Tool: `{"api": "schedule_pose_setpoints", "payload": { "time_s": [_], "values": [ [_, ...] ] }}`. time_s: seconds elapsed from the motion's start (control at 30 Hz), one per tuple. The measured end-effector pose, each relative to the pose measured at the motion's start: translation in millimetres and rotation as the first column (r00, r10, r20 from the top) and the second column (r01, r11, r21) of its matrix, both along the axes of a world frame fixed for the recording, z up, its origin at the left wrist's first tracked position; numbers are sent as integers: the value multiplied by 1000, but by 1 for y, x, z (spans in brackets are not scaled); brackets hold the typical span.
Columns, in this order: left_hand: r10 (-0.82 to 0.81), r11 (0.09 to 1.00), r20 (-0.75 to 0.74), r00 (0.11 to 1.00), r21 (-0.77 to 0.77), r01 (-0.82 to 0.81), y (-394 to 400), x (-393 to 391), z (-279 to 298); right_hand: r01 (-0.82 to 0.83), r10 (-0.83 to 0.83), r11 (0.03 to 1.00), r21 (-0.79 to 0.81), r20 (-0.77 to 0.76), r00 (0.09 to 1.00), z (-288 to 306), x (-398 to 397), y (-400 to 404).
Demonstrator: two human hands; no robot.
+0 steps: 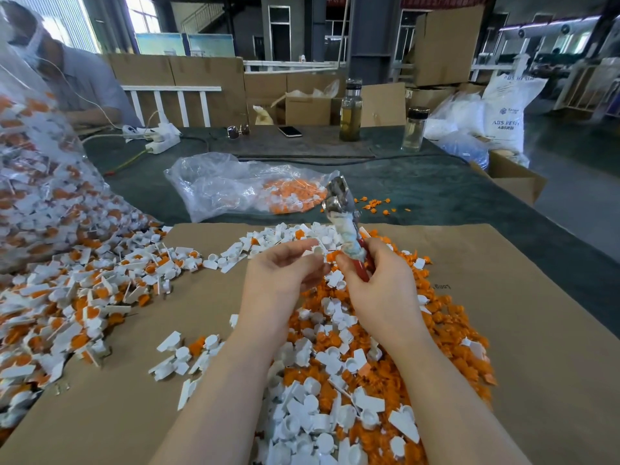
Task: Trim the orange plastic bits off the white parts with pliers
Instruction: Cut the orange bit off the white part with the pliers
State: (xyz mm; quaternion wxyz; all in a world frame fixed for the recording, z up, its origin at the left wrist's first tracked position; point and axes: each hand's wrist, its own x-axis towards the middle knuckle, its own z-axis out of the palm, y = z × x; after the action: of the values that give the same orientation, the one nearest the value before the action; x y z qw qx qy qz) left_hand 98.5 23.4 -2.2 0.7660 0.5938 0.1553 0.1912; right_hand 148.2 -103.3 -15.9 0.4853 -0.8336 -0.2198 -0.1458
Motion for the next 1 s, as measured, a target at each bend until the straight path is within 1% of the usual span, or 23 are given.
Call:
{"api": "schedule_pose_setpoints", "payload": {
  "time_s": [0.2,0.3,0.5,0.6,0.8,1.0],
  "values": [
    [7,1000,-13,1000,-25,-8,-7,0,0,24,-25,995,95,9,1000,1,-1,0],
    [4,999,-26,1000,-50,-6,-9,0,0,32,-34,996,84,23,999,1,-1,0],
    [14,999,-5,1000,-40,-15,-11,-2,0,68,-73,995,71,74,995,0,-4,2],
    [56,998,8,998,3,-56,-14,-3,1,77,-83,994,82,73,994,0,-5,1],
    [105,988,26,994,108,-108,-16,-5,2,75,-77,994,85,15,997,2,-4,3],
    [147,966,2,989,214,-144,-16,-4,3,42,-42,997,66,-2,999,4,-3,3]
  ]
}}
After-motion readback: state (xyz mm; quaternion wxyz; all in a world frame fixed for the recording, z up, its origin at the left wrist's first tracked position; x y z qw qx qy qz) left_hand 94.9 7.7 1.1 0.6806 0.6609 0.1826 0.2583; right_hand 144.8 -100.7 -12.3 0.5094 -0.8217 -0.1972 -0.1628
